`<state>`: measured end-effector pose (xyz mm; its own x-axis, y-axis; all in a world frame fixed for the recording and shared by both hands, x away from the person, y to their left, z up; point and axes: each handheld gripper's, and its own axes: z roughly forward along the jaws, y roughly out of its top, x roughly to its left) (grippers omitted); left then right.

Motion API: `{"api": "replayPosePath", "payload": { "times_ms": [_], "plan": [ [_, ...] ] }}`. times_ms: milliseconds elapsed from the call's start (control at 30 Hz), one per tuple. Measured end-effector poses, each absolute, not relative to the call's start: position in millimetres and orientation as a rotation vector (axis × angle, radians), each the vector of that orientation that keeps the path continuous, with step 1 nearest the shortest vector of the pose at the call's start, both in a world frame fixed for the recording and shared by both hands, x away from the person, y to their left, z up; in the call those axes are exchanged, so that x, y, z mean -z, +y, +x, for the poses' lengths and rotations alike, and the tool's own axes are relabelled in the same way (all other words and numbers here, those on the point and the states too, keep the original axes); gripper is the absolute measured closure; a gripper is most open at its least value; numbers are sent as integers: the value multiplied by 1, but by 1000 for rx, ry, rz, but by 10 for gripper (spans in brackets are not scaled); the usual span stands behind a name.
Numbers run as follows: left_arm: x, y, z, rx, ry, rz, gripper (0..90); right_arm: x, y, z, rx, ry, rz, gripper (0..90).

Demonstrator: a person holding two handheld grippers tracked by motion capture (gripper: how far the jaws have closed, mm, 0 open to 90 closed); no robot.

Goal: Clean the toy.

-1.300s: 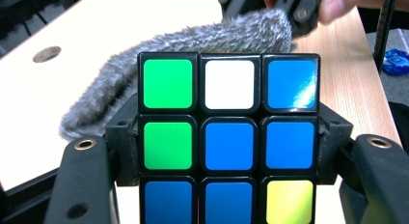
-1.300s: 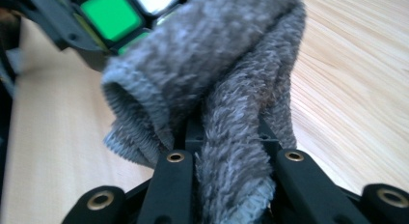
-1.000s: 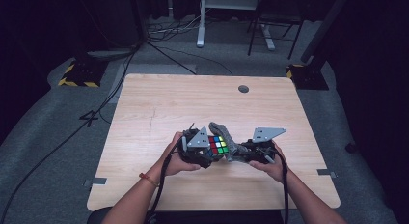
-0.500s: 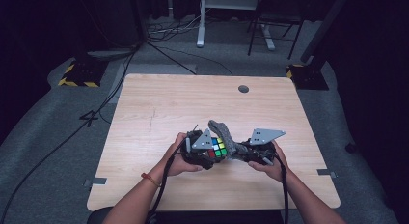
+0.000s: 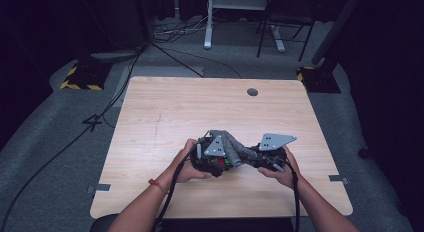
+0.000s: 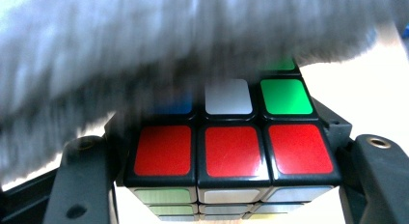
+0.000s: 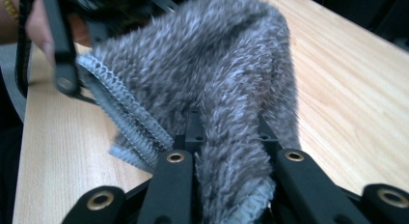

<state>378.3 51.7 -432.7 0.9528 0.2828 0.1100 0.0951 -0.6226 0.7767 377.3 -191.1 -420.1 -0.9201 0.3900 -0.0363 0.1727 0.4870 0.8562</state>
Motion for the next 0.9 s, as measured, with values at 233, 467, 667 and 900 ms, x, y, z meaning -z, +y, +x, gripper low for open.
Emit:
{"api": "replayPosePath", "payload": {
  "times_ms": [233,467,667,900],
  "plan": [
    [420,67,379,-274,288,2152,333,434,-184,380,-1346,2598,467,762],
    [424,66,380,-269,274,2196,333,432,-182,376,-1331,2598,437,760],
    [432,51,374,-248,229,2248,333,425,-189,378,-1377,2529,476,761],
    [425,55,375,-261,242,2185,332,435,-188,383,-1327,2572,500,760]
  ]
}}
